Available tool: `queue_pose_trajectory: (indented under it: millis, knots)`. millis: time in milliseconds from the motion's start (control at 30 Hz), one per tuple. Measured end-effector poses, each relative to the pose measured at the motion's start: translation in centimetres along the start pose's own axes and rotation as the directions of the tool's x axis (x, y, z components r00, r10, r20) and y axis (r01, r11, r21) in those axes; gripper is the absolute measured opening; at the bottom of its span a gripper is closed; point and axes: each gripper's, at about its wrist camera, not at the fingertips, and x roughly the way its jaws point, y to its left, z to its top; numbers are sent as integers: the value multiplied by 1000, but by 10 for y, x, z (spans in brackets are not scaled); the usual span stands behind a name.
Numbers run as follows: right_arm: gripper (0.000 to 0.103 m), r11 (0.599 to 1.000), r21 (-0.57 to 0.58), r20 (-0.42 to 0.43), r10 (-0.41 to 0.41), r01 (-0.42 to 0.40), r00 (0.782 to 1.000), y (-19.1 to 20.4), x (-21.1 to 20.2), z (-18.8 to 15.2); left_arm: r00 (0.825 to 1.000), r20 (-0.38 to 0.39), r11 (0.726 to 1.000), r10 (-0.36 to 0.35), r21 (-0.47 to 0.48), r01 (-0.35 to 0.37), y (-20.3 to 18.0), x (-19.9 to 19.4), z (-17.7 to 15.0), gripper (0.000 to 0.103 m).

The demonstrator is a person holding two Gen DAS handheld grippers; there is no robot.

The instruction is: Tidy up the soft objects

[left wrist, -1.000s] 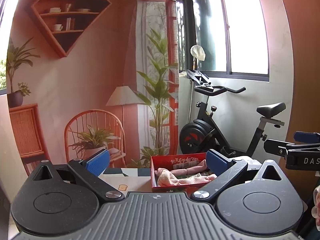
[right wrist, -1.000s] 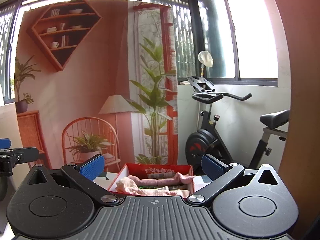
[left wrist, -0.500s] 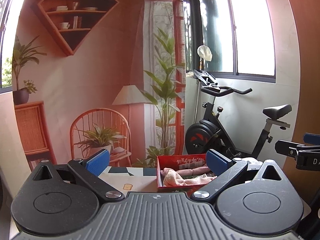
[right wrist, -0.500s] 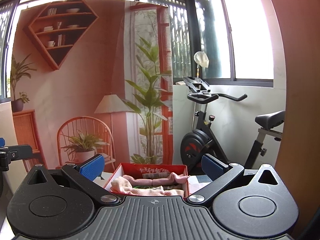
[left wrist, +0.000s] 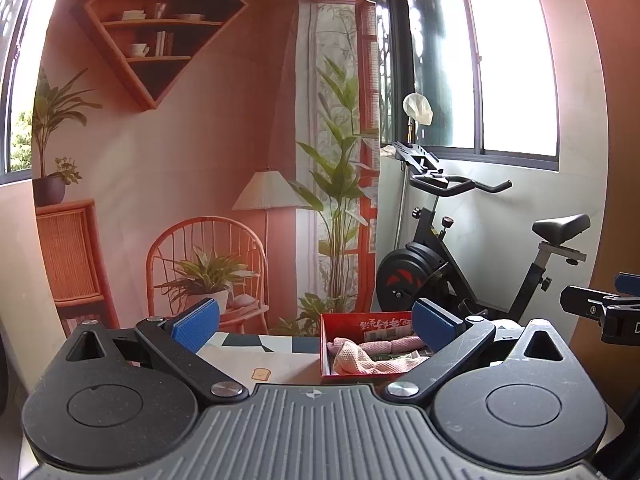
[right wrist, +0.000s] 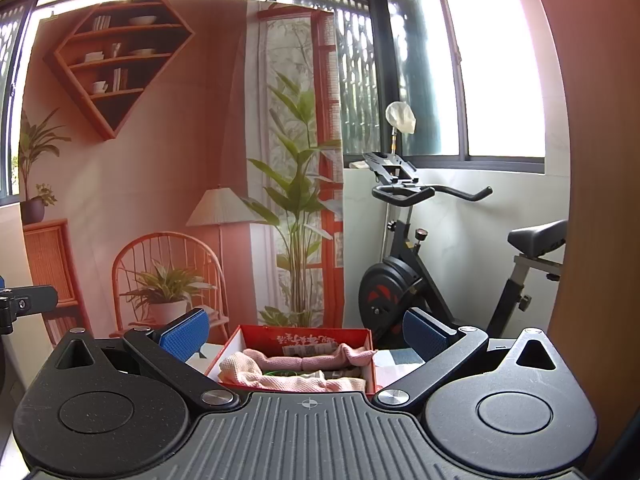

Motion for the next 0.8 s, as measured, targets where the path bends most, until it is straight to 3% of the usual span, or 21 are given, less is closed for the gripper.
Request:
queue_pose_trajectory:
  millis: [800]
  knots:
    - [103,1000,-2,7,-7,7,1000,-6,-3,-1,1000,6,1000,-11,-8,11,5,0,0,103]
